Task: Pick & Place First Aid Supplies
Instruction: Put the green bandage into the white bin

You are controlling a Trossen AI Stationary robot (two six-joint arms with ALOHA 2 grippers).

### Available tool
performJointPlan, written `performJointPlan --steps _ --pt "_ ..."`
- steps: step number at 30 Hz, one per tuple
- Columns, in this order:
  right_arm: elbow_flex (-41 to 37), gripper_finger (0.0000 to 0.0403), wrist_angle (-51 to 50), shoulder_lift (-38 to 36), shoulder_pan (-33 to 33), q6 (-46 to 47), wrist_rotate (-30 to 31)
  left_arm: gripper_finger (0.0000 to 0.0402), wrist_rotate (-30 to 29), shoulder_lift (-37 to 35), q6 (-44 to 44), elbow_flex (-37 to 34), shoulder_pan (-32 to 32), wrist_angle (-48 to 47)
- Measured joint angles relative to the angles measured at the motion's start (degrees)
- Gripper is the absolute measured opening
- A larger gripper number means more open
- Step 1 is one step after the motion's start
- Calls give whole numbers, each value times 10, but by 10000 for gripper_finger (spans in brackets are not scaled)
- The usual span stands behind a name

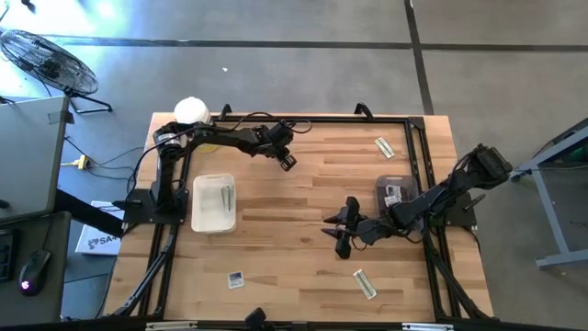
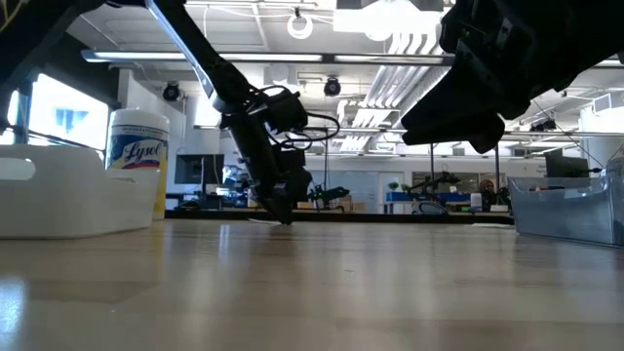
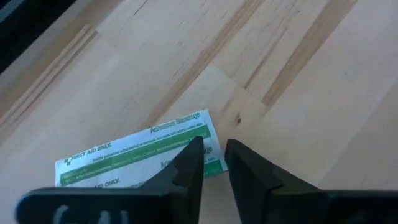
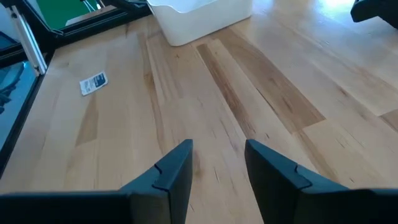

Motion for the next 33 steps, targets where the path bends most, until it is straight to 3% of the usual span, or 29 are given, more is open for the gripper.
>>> performJointPlan --steps 6,13,18,24,33 --pt "0 140 0 0 0 0 -2 8 5 1 -3 0 0 0" --pt "0 140 0 0 0 0 -2 11 29 -11 5 -1 0 -8" --pt "0 140 -14 0 0 11 -8 2 62 -59 41 -5 -15 -80" --pt "0 140 -24 0 18 34 13 1 57 -143 118 -4 -80 -168" --pt "1 140 -21 0 47 34 73 1 19 -267 159 -3 -242 -350"
